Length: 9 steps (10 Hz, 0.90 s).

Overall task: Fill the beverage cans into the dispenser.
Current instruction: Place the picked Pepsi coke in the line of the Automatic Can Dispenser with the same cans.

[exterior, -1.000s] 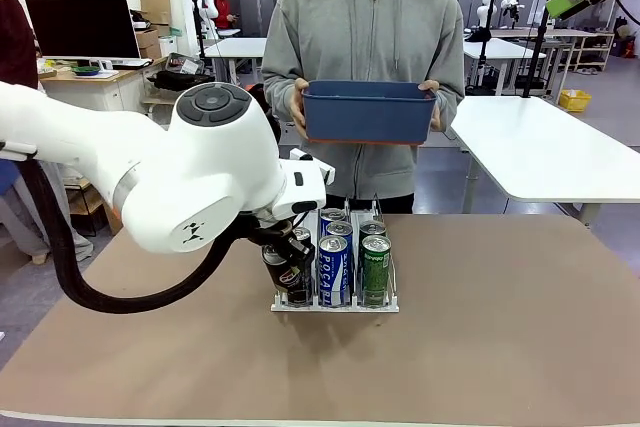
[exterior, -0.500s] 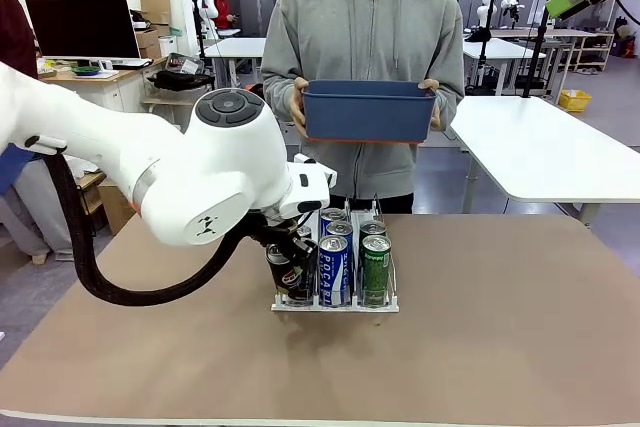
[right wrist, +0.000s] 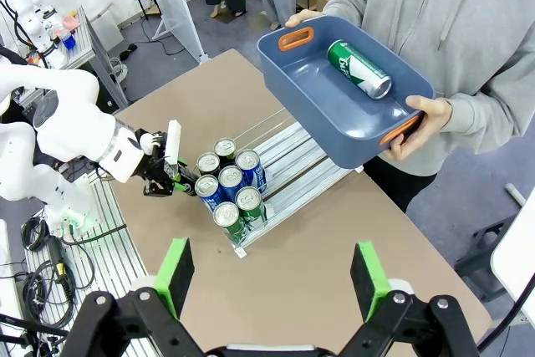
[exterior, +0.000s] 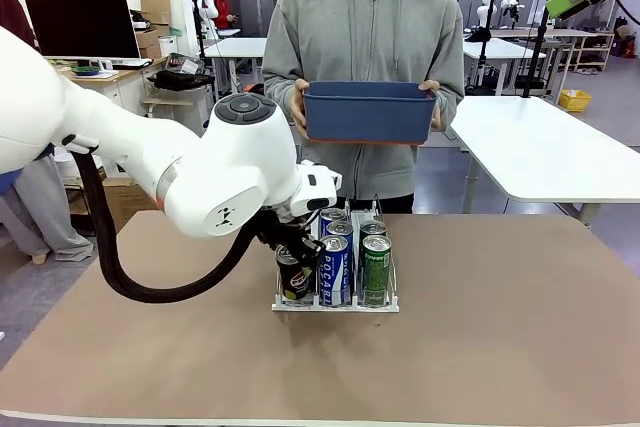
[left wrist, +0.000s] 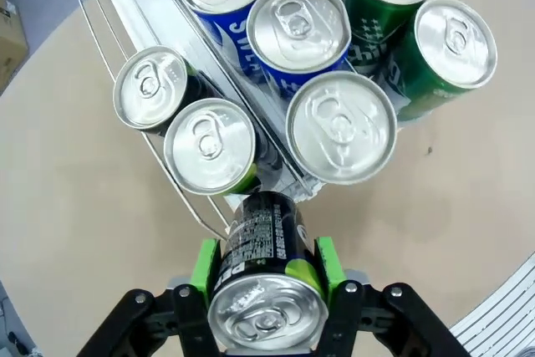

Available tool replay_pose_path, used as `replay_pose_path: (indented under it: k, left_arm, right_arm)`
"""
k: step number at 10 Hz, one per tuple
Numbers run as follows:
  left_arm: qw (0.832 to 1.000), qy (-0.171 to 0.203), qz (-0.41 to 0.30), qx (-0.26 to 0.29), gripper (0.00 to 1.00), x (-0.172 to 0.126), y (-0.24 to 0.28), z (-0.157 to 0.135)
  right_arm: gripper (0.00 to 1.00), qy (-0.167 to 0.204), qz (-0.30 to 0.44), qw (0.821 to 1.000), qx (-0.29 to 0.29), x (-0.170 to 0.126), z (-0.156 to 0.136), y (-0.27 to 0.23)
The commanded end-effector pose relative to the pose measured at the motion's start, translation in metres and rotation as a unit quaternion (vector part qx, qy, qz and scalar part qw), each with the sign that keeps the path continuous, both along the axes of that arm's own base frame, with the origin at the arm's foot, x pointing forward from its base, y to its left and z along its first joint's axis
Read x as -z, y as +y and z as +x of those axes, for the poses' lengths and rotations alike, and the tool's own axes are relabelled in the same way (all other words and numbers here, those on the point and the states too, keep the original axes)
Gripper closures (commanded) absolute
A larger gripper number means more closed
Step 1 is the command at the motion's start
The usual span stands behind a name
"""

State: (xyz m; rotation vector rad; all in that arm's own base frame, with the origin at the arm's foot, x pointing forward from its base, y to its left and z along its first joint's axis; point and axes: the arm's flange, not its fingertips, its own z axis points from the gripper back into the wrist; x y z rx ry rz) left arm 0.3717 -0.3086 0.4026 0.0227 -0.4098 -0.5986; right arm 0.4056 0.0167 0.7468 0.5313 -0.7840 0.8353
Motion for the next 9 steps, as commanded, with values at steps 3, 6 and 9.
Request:
replay_pose_path:
  k: [3,6,9]
  left_arm:
    - [0.998,-0.054,-0.026,-0.028,0.42,-0.004,-0.005,0.037]
    - [0.996,-0.063,-0.036,-0.048,0.42,0.002,-0.009,0.054]
    - [0.996,-0.062,-0.038,-0.051,0.42,0.013,-0.012,0.063]
  right_arm:
    - [0.0,0.001,0.0,1.0,0.0,0.001,0.0,0.0]
    - [0.0,0.001,0.0,1.0,0.0,0.001,0.0,0.0]
    - [0.0,0.001,0.0,1.0,0.0,0.001,0.0,0.0]
